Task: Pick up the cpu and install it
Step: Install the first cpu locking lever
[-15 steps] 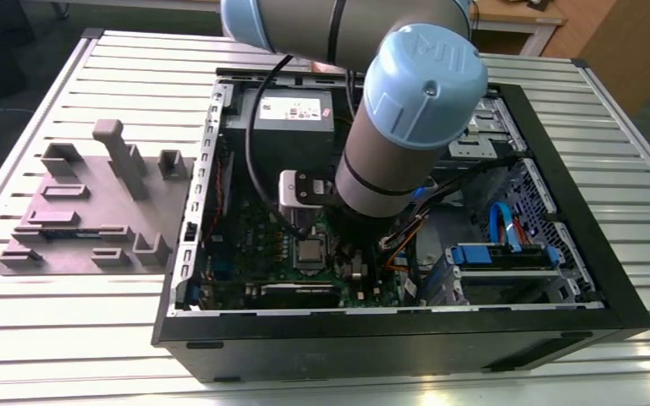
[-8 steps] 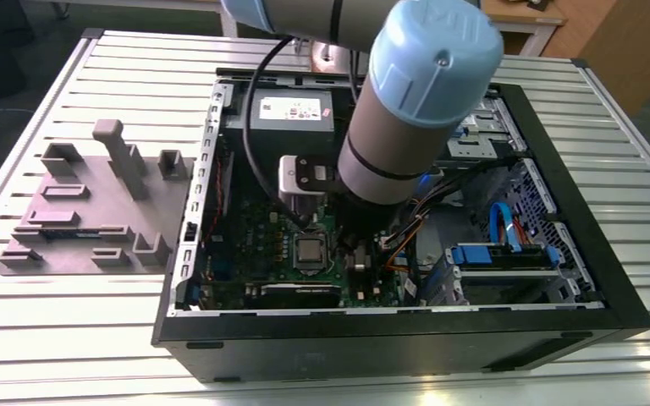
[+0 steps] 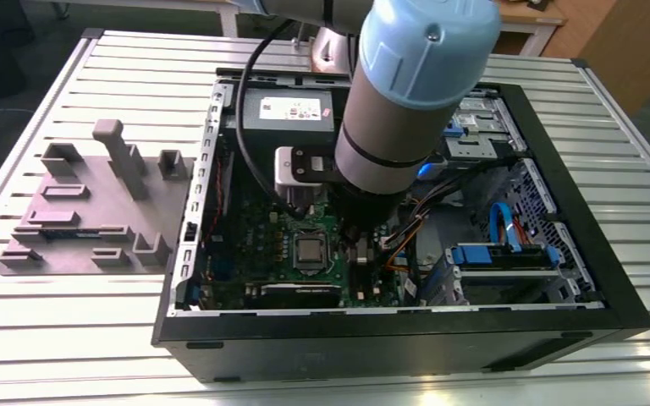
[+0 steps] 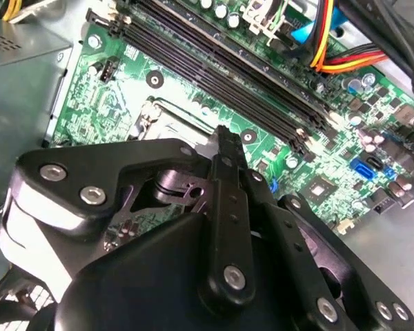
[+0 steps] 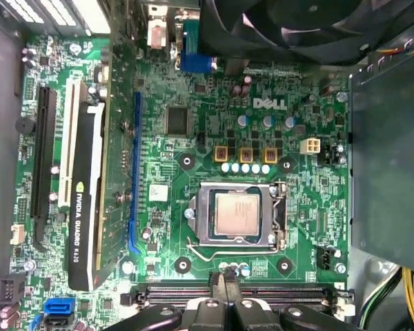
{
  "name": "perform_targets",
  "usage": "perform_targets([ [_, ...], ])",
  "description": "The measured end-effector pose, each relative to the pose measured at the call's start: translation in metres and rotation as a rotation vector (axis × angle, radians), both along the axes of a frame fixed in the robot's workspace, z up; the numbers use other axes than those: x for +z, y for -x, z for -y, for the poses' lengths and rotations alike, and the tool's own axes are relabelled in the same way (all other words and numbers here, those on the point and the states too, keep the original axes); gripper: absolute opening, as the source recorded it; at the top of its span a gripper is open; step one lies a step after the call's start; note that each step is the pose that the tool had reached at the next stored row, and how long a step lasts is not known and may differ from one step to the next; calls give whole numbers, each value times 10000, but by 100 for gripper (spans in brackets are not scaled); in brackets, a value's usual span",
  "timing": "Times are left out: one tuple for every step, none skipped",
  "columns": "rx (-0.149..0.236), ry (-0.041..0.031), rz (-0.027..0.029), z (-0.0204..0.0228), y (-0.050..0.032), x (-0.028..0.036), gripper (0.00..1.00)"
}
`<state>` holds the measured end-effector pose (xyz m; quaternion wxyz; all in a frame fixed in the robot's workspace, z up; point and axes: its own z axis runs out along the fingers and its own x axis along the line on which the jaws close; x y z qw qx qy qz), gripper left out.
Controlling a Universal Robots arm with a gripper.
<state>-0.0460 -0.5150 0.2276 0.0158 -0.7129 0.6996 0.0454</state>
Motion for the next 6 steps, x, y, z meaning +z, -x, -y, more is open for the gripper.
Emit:
perform_targets([
  [1,1,1,0,0,0,10],
  [1,0,1,0,0,0,10],
  [0,2,1,0,1,1,10],
  [1,1,1,0,2,1,10],
  [0,1,1,0,2,1,10],
  [0,1,1,0,3,1,10],
])
